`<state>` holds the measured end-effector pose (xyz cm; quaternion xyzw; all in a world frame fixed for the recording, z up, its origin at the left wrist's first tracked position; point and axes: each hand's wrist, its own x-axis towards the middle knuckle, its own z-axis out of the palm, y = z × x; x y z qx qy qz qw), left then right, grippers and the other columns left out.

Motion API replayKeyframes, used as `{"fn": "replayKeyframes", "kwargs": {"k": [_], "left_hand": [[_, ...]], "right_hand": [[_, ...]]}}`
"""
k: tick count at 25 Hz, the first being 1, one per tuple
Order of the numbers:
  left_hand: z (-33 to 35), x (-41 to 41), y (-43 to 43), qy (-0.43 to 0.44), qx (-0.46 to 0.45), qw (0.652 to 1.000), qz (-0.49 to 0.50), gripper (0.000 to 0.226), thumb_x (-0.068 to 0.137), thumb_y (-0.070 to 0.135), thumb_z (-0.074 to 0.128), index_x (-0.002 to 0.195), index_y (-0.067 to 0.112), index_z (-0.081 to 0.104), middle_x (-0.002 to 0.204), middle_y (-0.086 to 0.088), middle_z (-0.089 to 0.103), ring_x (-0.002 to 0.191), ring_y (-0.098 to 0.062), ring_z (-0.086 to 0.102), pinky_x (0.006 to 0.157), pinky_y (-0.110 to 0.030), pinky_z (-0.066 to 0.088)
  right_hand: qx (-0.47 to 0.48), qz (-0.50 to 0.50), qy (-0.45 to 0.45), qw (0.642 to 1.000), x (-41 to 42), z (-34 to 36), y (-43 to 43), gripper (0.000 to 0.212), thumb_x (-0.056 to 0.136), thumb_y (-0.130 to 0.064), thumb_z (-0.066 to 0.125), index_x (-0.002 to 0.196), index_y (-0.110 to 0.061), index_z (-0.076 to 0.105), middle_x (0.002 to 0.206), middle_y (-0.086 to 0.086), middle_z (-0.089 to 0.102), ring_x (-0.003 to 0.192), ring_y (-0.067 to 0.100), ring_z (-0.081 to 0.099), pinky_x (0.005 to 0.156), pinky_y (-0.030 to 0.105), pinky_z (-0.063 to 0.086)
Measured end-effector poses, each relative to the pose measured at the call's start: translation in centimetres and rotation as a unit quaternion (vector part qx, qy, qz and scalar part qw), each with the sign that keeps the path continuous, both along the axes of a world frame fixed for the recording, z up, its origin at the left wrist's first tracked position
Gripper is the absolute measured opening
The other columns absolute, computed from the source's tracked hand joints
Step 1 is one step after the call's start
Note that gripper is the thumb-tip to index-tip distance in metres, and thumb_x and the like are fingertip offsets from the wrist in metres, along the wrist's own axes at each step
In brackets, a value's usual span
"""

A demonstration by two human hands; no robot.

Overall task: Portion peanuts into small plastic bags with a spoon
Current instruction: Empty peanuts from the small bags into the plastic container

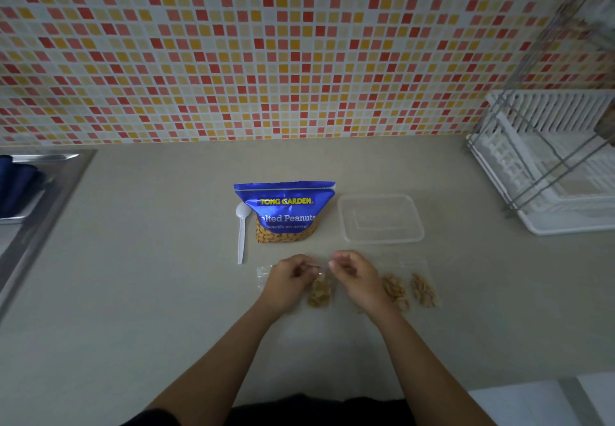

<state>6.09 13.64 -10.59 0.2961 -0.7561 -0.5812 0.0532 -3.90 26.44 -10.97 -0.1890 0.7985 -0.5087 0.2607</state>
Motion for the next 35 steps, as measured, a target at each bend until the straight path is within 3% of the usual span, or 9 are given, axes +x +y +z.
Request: {"fn": "replayKeyframes", "kwargs": {"k": [5, 9, 11, 15, 17, 20, 25, 30, 35], "left_hand": [[0.7, 0.6, -0.8, -0.014, -0.031, 0.999, -0.009, 0.004, 0.081, 0.023, 0.067, 0.083, 0.026, 0.068, 0.077, 0.002, 0.067, 0.07, -0.013, 0.06, 0.074, -0.032, 0.052], [1.2, 0.7, -0.8, -0.015, -0.08, 0.997, -0.004, 0.009, 0.081, 0.021, 0.068, 0.089, 0.017, 0.069, 0.077, 0.007, 0.067, 0.064, -0.003, 0.06, 0.062, -0.011, 0.045], [1.3, 0.7, -0.7, -0.013, -0.109, 0.994, -0.014, 0.007, 0.081, 0.021, 0.067, 0.087, 0.017, 0.069, 0.074, 0.007, 0.065, 0.063, -0.001, 0.058, 0.059, -0.008, 0.042], [1.3, 0.2, -0.3, -0.048, -0.167, 0.985, -0.019, 0.008, 0.082, 0.022, 0.064, 0.081, 0.015, 0.068, 0.079, -0.001, 0.07, 0.072, -0.016, 0.061, 0.069, -0.024, 0.045], [1.3, 0.1, -0.4, -0.063, -0.179, 0.982, -0.014, 0.009, 0.082, 0.024, 0.063, 0.081, 0.016, 0.067, 0.083, -0.002, 0.072, 0.079, -0.02, 0.064, 0.073, -0.029, 0.048], [1.2, 0.5, -1.0, -0.078, -0.178, 0.981, -0.008, 0.008, 0.082, 0.025, 0.063, 0.079, 0.018, 0.066, 0.082, -0.002, 0.071, 0.08, -0.022, 0.064, 0.076, -0.034, 0.052], [1.3, 1.0, -1.3, -0.081, -0.169, 0.982, 0.011, 0.008, 0.082, 0.022, 0.064, 0.077, 0.015, 0.066, 0.074, -0.002, 0.066, 0.072, -0.02, 0.059, 0.07, -0.03, 0.046], [1.5, 1.7, -0.7, -0.049, -0.059, 0.997, 0.011, 0.013, 0.083, 0.022, 0.066, 0.089, 0.019, 0.055, 0.08, 0.001, 0.069, 0.07, -0.012, 0.061, 0.063, -0.021, 0.046], [0.9, 2.0, 0.4, -0.061, -0.08, 0.994, 0.049, 0.023, 0.082, 0.011, 0.064, 0.099, 0.02, 0.051, 0.078, -0.006, 0.068, 0.063, -0.01, 0.057, 0.052, -0.007, 0.041]], "right_hand": [[-0.027, -0.044, -0.063, 0.997, 1.3, -1.2, -0.6, 0.007, 0.084, -0.022, 0.065, 0.078, -0.022, 0.068, 0.075, -0.003, 0.07, 0.07, 0.005, 0.063, 0.075, 0.029, 0.049], [-0.039, 0.001, -0.041, 0.998, 1.5, -0.5, -1.3, 0.01, 0.084, -0.017, 0.065, 0.084, -0.011, 0.072, 0.079, 0.003, 0.072, 0.068, 0.0, 0.064, 0.071, 0.019, 0.049], [-0.023, 0.014, -0.012, 1.0, 1.5, -0.2, -1.3, 0.01, 0.084, -0.018, 0.065, 0.085, -0.012, 0.073, 0.078, -0.001, 0.071, 0.066, -0.006, 0.062, 0.068, 0.012, 0.047], [0.037, -0.004, 0.06, 0.997, 1.7, -0.1, -1.4, 0.01, 0.083, -0.021, 0.066, 0.082, -0.014, 0.073, 0.074, -0.004, 0.069, 0.064, 0.001, 0.06, 0.06, 0.006, 0.04], [0.056, -0.021, 0.089, 0.994, 1.8, -0.1, -1.7, 0.01, 0.083, -0.02, 0.066, 0.082, -0.013, 0.072, 0.076, 0.0, 0.071, 0.067, 0.007, 0.06, 0.059, 0.012, 0.039], [0.054, -0.036, 0.094, 0.993, 1.7, -0.1, -1.8, 0.009, 0.082, -0.019, 0.066, 0.081, -0.012, 0.072, 0.078, 0.005, 0.073, 0.068, 0.01, 0.06, 0.064, 0.019, 0.04], [0.043, -0.038, 0.099, 0.993, 1.6, -0.4, -1.4, 0.009, 0.081, -0.018, 0.068, 0.081, -0.011, 0.072, 0.078, 0.006, 0.073, 0.068, 0.01, 0.061, 0.066, 0.021, 0.044], [-0.016, -0.018, 0.018, 1.0, 0.7, -0.1, -0.9, 0.008, 0.083, -0.019, 0.066, 0.084, -0.013, 0.072, 0.079, 0.0, 0.072, 0.065, -0.01, 0.061, 0.069, 0.014, 0.046], [-0.008, -0.026, -0.012, 1.0, 0.3, 0.0, -0.3, 0.023, 0.086, -0.018, 0.062, 0.108, -0.012, 0.066, 0.097, -0.003, 0.068, 0.078, -0.006, 0.062, 0.078, 0.009, 0.045]]}}
